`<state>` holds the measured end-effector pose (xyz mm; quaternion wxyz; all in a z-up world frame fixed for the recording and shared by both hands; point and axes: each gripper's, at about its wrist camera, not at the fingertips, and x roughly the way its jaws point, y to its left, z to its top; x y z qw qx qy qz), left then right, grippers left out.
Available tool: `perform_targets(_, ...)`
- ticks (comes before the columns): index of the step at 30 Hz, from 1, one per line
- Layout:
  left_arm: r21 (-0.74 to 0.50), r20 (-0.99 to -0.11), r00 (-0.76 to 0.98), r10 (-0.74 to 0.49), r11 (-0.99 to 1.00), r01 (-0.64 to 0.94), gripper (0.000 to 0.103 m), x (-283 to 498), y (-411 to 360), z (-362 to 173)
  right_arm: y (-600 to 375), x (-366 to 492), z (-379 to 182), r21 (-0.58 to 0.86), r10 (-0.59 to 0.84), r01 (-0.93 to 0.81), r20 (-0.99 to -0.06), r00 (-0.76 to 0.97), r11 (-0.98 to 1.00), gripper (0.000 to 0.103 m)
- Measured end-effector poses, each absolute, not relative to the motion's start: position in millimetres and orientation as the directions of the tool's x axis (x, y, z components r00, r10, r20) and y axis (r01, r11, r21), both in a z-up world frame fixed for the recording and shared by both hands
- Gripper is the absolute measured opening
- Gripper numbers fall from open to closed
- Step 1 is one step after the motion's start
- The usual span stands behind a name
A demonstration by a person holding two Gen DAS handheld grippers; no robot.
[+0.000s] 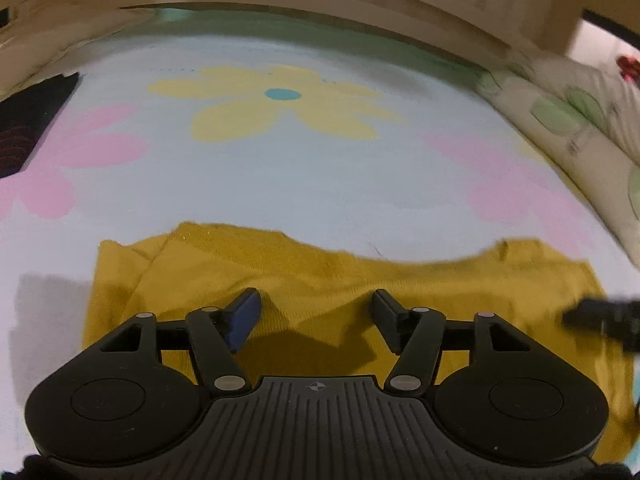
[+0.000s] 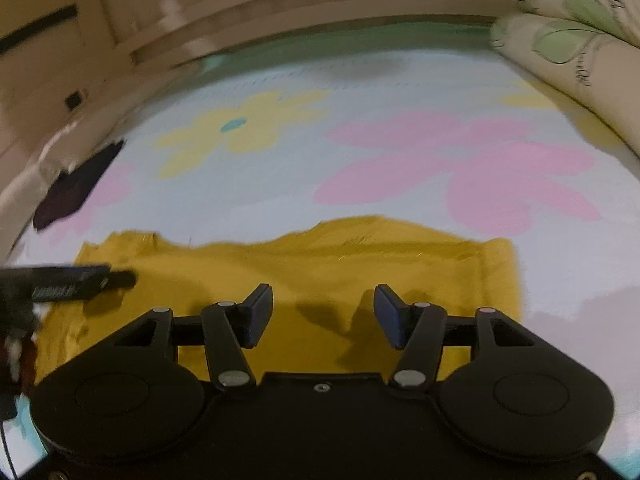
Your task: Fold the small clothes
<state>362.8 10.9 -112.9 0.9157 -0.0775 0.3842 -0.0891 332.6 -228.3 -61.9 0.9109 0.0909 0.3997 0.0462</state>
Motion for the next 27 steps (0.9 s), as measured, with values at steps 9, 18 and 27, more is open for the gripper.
perform_targets(9, -0.104, -0.709, 0.697, -0.109, 0.993, 0.05, 0.06, 382, 20, -120, -211, 334, -77, 0.093, 0.095, -0.038, -0.754, 0.65, 0.995, 0.067)
perform_targets(18, 0.013, -0.706, 0.703, 0.089, 0.993, -0.113, 0.062, 374, 58, -107, -237, 332, -76, 0.024, -0.02, 0.059, -0.763, 0.646, 0.998, 0.066)
perform_targets(27, -0.209, -0.718, 0.656, -0.232, 0.971, 0.114, 0.077, 360, 13, -77, -314, 315, -56, 0.395, 0.108, 0.248, -0.69, 0.715, 0.884, 0.094)
